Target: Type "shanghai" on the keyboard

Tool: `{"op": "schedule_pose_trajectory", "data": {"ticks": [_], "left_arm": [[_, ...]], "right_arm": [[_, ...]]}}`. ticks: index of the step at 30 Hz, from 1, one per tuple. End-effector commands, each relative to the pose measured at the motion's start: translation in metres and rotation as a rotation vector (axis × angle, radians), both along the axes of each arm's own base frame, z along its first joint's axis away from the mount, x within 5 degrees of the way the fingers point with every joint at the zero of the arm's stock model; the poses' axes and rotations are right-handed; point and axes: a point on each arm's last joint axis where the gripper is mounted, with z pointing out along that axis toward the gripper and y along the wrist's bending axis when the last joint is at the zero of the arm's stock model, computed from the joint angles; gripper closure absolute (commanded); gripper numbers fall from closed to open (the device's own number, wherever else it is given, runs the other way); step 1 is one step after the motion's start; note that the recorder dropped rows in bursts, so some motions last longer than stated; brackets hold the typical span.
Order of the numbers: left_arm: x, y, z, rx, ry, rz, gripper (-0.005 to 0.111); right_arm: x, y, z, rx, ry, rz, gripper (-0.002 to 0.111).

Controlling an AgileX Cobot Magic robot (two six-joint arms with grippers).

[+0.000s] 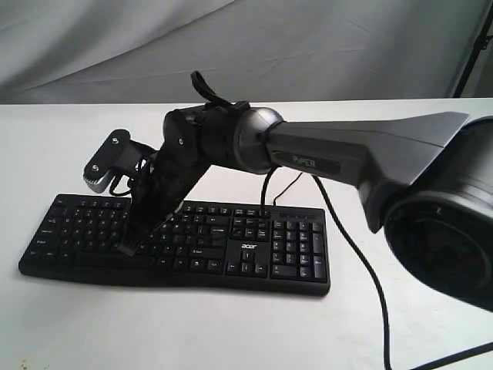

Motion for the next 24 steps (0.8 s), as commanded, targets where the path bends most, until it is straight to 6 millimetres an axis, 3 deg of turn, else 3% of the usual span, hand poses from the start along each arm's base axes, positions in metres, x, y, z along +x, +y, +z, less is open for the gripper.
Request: {"op": "schedule_pose_trajectory", "data": {"ticks": [1, 6, 14, 24], "left_arm": [[0.000, 0.000, -0.001, 0.000, -0.004, -0.004, 0.107], [0.000, 0.000, -0.001, 0.000, -0.004, -0.004, 0.107], [0.000, 0.000, -0.001, 0.000, -0.004, -0.004, 0.107], [0.000, 0.000, -0.001, 0.000, -0.004, -0.004, 0.107]], "right_arm": [[0.003, -0.002, 0.006, 0.029, -0.020, -0.005, 0.108], [0.004, -0.004, 0.005, 0.004, -0.045, 0.008, 0.108], [0.010, -0.007, -0.011, -0.014, -0.048, -0.008, 0.108], [0.010, -0.008, -0.012, -0.012, -0.036, -0.005, 0.108]]}}
